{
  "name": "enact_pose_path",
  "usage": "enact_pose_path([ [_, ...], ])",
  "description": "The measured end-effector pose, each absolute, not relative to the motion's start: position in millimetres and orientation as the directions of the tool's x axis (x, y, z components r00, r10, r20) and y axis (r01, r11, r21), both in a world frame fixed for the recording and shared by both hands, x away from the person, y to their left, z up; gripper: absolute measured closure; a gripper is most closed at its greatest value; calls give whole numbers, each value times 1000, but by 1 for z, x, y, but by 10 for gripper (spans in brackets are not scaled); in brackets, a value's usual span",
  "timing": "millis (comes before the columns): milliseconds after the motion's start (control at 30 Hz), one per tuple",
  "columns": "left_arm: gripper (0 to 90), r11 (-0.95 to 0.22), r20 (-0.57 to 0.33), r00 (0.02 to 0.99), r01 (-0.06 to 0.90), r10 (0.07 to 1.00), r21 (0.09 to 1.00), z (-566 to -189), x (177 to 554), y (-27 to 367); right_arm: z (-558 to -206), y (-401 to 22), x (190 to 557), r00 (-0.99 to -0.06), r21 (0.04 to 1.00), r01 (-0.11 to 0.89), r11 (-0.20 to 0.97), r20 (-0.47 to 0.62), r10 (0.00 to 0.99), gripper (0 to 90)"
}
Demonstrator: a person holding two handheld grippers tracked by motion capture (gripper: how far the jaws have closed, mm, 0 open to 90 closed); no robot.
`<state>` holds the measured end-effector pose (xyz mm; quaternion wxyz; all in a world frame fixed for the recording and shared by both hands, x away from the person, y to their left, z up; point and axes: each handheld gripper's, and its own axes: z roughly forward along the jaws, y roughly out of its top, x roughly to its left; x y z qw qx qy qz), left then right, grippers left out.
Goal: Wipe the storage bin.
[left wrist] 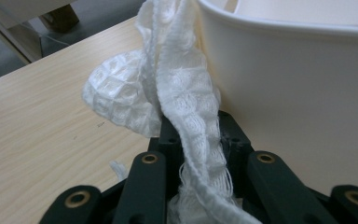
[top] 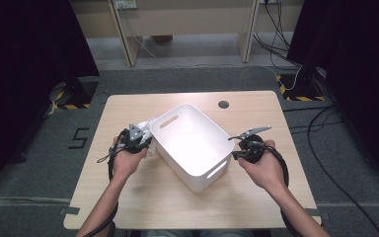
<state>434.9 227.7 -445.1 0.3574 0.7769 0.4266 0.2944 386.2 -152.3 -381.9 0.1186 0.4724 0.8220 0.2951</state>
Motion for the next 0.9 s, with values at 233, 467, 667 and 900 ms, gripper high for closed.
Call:
enact_pose_path([
  [233,753,-427,174,517,424,838,798,-443,429,223,-384,-157,395,-501,597,711,372,60,863,900],
  [467,752,-429,166,534,415,829,802,-444,421,220,-385,-164,409,-453,614,719,327,56,890,900],
  [667,751,-431,168,534,415,828,801,-443,413,221,-386,-161,421,-408,631,720,289,48,912,900],
  [900,750,-418,164,518,423,840,804,-444,402,221,-388,-155,432,-365,654,716,245,52,929,897],
])
